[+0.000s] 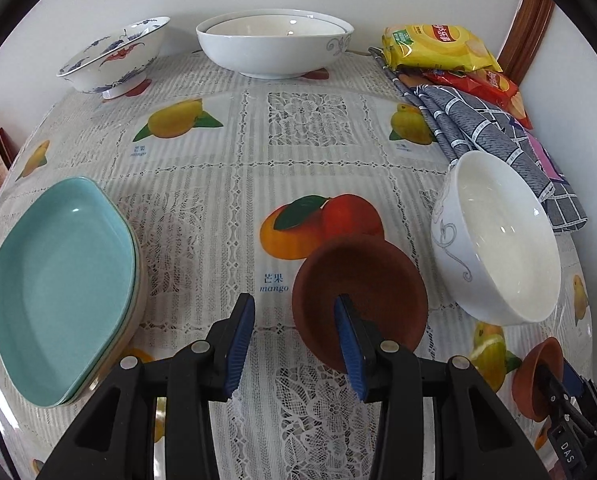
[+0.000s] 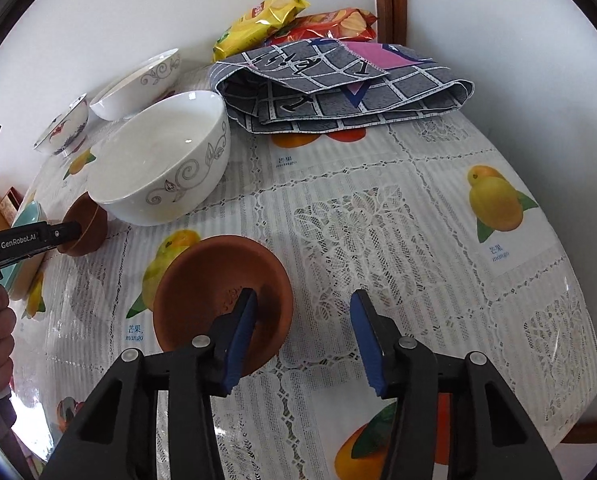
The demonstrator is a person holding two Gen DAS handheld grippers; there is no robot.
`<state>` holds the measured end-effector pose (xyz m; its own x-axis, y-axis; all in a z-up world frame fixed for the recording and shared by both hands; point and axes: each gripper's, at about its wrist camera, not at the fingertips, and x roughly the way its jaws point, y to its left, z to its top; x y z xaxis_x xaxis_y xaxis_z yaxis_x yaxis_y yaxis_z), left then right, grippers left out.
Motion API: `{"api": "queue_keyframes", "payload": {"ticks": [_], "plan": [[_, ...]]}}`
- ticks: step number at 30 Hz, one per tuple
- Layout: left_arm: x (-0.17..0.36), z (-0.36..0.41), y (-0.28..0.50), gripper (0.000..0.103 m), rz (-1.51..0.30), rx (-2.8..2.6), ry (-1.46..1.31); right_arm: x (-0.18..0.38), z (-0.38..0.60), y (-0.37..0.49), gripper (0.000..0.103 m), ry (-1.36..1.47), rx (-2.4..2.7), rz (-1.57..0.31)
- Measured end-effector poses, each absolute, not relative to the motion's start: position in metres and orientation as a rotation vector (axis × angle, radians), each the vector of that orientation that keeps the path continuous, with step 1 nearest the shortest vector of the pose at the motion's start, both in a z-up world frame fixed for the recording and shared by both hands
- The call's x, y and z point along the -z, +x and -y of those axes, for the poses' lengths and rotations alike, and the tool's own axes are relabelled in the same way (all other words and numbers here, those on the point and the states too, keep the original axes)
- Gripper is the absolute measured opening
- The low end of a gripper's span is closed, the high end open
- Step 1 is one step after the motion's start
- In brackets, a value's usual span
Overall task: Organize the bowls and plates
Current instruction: 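Grasp a terracotta dish rim with the left gripper while the right gripper grasps another terracotta dish, then carry the right gripper's terracotta dish to the small white bowl while the left gripper holds its dish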
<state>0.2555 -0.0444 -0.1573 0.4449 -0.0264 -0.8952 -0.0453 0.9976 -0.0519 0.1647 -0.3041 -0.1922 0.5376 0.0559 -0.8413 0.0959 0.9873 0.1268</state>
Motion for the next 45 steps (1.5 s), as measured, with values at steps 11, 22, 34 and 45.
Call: {"api": "queue_keyframes", "payload": {"ticks": [11,22,34,45], "plan": [[0.166,0.046,0.264,0.036,-1.112,0.029,-0.091,0.193,0.300,0.173,0.026,0.143,0.002,-0.984],[0.156,0.053,0.256,0.009,-1.091,0.087,-0.086,0.180,0.293,0.166,0.009,0.159,-0.018,-0.959],[0.113,0.041,0.222,0.009,-1.017,0.112,-0.074,0.145,0.273,0.145,0.009,0.136,-0.008,-0.891],[0.069,0.008,0.187,0.009,-0.941,0.101,-0.108,0.092,0.263,0.131,0.009,0.178,0.036,-0.806]]}}
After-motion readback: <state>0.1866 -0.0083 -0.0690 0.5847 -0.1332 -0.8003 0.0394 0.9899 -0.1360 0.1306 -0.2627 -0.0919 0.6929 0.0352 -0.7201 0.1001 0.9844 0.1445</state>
